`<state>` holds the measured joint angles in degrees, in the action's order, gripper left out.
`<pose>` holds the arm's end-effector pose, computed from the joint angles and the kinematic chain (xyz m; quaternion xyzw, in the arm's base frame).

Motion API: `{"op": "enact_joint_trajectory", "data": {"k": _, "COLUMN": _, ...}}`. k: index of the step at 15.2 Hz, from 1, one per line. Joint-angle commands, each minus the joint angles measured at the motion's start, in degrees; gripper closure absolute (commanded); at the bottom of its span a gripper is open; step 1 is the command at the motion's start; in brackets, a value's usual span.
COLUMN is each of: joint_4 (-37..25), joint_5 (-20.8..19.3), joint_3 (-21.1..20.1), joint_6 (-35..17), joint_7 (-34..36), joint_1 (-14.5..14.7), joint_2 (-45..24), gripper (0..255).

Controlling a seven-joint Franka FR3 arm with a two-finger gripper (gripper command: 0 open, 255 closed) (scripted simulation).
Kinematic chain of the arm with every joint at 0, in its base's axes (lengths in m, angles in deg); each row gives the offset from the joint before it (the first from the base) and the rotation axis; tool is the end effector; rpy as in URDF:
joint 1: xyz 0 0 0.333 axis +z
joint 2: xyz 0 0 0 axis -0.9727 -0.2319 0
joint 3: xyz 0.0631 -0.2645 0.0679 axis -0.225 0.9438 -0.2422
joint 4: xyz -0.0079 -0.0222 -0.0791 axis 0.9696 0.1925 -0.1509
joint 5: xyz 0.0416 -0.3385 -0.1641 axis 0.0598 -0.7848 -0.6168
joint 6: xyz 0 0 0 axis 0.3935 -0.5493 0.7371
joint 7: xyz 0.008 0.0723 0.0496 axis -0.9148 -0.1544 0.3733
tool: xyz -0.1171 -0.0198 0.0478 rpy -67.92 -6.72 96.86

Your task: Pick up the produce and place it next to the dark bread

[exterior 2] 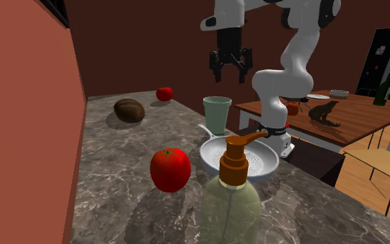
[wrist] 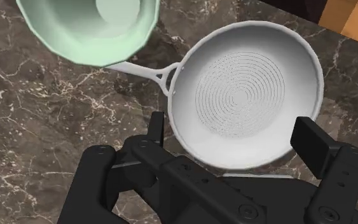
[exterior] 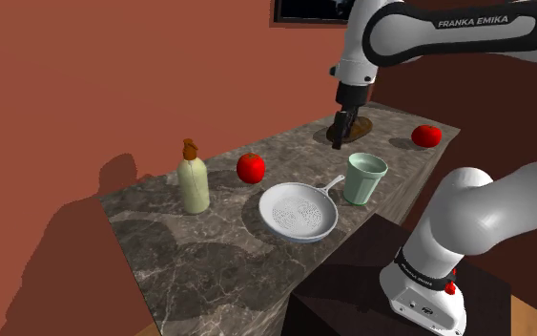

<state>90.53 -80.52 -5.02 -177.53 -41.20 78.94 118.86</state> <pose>0.3281 -0.0097 0.4750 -0.9950 -0.0924 0.0285 0.0264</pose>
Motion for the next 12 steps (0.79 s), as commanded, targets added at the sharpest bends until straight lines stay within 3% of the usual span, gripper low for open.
{"op": "enact_joint_trajectory", "data": {"k": 1, "joint_4": 1.2, "joint_5": -0.2, "joint_3": 2.6, "joint_6": -5.9, "joint_7": -5.6, "joint_1": 1.1, "joint_2": -2.2, "gripper": 0}}
{"op": "enact_joint_trajectory", "data": {"k": 7, "joint_4": 0.6, "joint_5": 2.7, "joint_3": 10.7, "joint_6": -20.6, "joint_7": -22.7, "joint_1": 5.8, "joint_2": -12.0, "gripper": 0}}
{"op": "enact_joint_trajectory", "data": {"k": 12, "joint_4": -3.5, "joint_5": 10.2, "joint_3": 17.4, "joint_6": -29.6, "joint_7": -39.3, "joint_1": 12.0, "joint_2": -22.1, "gripper": 0}}
